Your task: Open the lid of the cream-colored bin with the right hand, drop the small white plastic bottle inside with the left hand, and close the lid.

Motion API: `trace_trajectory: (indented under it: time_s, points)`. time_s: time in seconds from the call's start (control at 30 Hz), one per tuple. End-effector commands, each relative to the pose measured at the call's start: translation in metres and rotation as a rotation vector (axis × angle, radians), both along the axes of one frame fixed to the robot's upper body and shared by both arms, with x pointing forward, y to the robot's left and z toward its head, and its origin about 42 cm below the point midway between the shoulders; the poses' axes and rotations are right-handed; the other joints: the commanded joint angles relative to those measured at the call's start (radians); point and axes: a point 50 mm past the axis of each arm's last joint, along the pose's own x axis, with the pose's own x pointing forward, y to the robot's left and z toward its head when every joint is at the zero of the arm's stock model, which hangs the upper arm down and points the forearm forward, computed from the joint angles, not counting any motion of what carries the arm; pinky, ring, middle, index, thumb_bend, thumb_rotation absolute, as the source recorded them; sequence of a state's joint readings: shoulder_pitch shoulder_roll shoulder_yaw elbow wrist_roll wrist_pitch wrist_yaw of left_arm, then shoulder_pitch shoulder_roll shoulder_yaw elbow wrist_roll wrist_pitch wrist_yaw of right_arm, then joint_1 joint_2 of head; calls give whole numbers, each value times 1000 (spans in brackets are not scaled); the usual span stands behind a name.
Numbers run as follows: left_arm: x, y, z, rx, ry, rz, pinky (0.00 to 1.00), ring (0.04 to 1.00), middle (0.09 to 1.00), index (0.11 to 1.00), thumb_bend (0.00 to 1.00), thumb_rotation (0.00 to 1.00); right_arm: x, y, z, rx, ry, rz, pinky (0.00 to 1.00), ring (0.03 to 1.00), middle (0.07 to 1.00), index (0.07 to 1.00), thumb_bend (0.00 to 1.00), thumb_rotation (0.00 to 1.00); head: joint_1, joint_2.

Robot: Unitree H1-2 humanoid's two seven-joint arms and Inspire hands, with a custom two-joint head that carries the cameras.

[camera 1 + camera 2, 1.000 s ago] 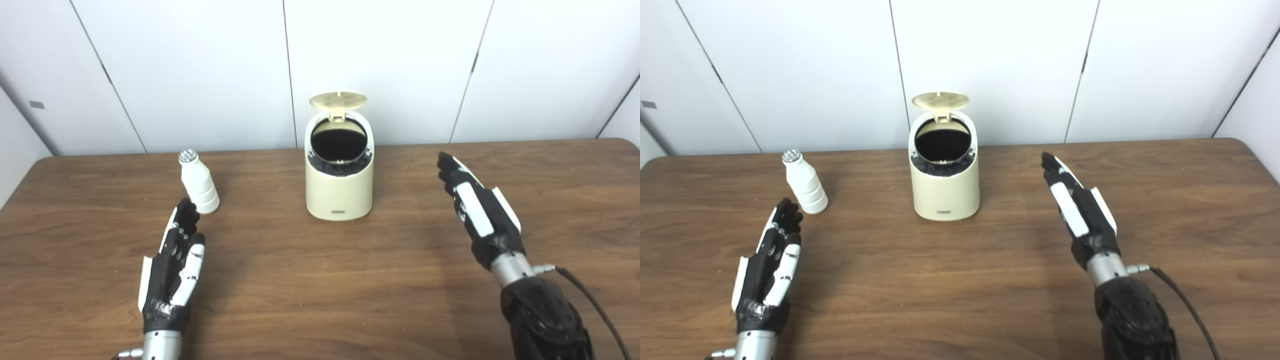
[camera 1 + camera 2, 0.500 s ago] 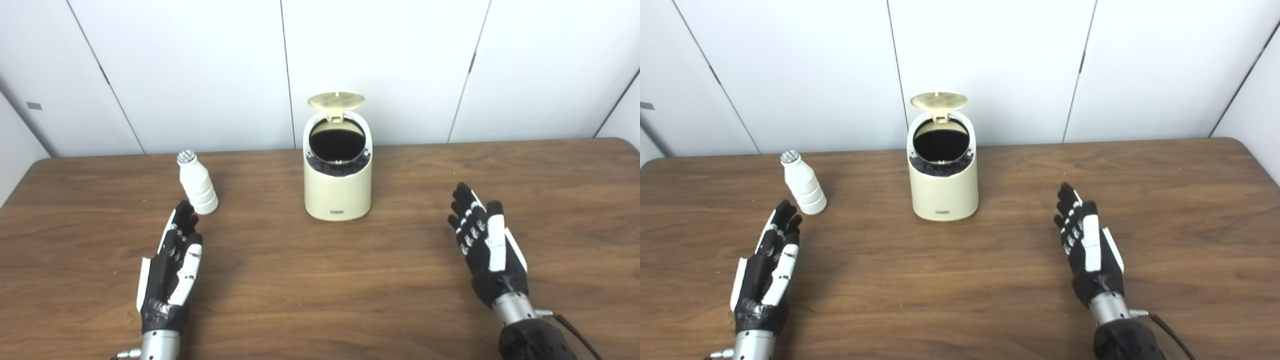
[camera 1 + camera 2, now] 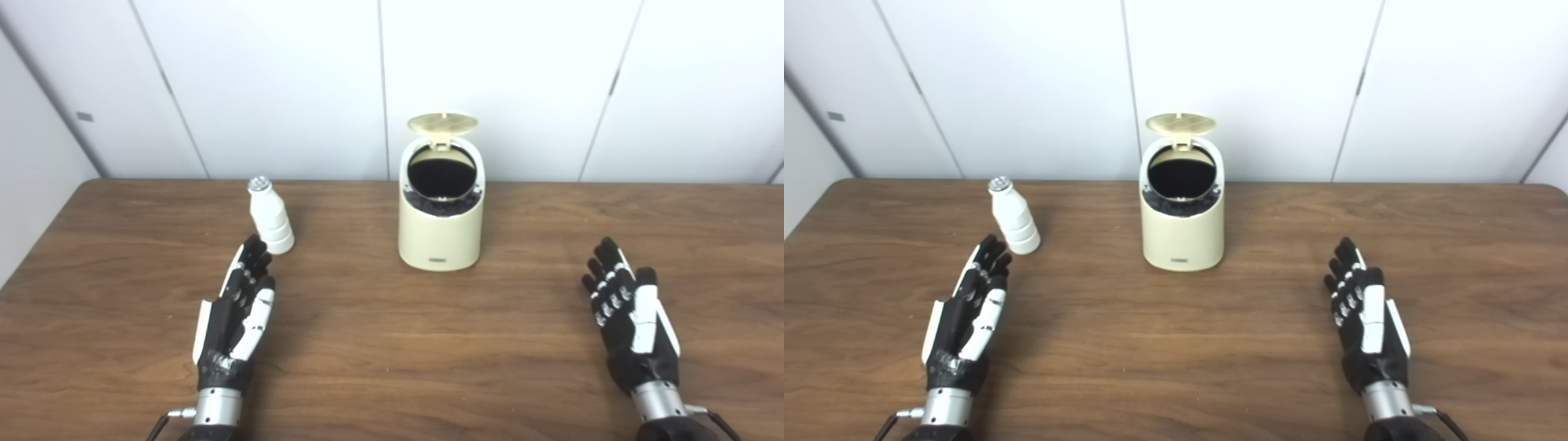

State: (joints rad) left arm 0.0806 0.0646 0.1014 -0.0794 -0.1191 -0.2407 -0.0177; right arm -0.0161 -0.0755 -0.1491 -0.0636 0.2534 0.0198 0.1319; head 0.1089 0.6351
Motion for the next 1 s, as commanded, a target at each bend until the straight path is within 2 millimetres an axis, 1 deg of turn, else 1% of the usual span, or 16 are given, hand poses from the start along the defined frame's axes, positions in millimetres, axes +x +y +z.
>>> trace_trajectory:
  time_s: [0.0,0.07,0.13,0.17,0.23,0.27,0.33,0.47,0.57,0.63,0.67,0.7,0.73,0.8,0.87,0.97]
  points:
    - [-8,5,-19,33,54,8,979,942,953,969,246,470,4,0,7,-5,-73,13,1000,1000,1000,982,652,1000,35,-13]
    - [-9,4,-19,52,56,16,964,934,951,969,274,434,3,-1,6,-7,-71,11,1000,1000,1000,978,645,1000,50,-15]
    - [-10,3,-18,65,60,22,941,917,941,962,342,394,3,-2,5,-11,-71,11,1000,1000,1000,977,638,1000,68,-20]
    - [-10,2,-18,65,63,28,938,915,939,960,358,383,3,-3,5,-13,-69,10,1000,1000,1000,978,636,1000,74,-22]
    - [-10,0,-17,55,66,37,920,903,925,951,447,361,2,-4,5,-14,-67,10,1000,1000,1000,980,639,1000,89,-24]
    - [-10,-1,-16,43,68,41,917,901,923,950,463,355,2,-5,4,-11,-62,4,1000,1000,1000,981,640,1000,94,-24]
    - [-11,-3,-12,29,70,50,907,908,925,952,520,306,1,-6,5,-5,-61,2,1000,1000,1000,976,649,990,104,-24]
    - [-9,-1,6,44,78,89,925,916,924,951,581,229,-1,-7,8,-11,-60,6,1000,1000,1000,979,636,999,113,-26]
    - [-6,7,22,89,65,110,897,915,923,945,605,179,-1,-6,10,-9,-60,6,1000,1000,1000,986,629,1000,117,-28]
    - [-4,13,31,127,57,116,891,909,919,947,638,193,-1,-5,10,-17,-60,4,1000,1000,1000,982,647,1000,120,-29]
    - [-2,18,36,187,58,137,893,909,920,949,644,195,-1,-5,10,-15,-61,6,1000,1000,1000,981,650,1000,119,-29]
    - [0,23,40,216,60,154,869,886,905,942,690,255,-1,-4,9,-15,-62,7,1000,1000,1000,980,649,1000,115,-29]
    - [1,26,43,233,63,167,846,872,898,937,749,280,-1,-4,9,-14,-62,8,1000,1000,1000,978,646,1000,115,-29]
    - [3,33,49,271,67,184,845,868,897,938,790,292,-1,-3,9,-4,-55,14,1000,1000,1000,978,649,987,104,-30]
    - [7,41,57,343,77,205,804,839,875,932,812,284,-2,-2,10,-22,-51,16,1000,1000,1000,979,639,992,102,-30]
    - [13,54,69,439,124,234,792,823,867,932,837,283,-2,-1,11,-24,-57,26,1000,1000,1000,981,629,983,97,-29]
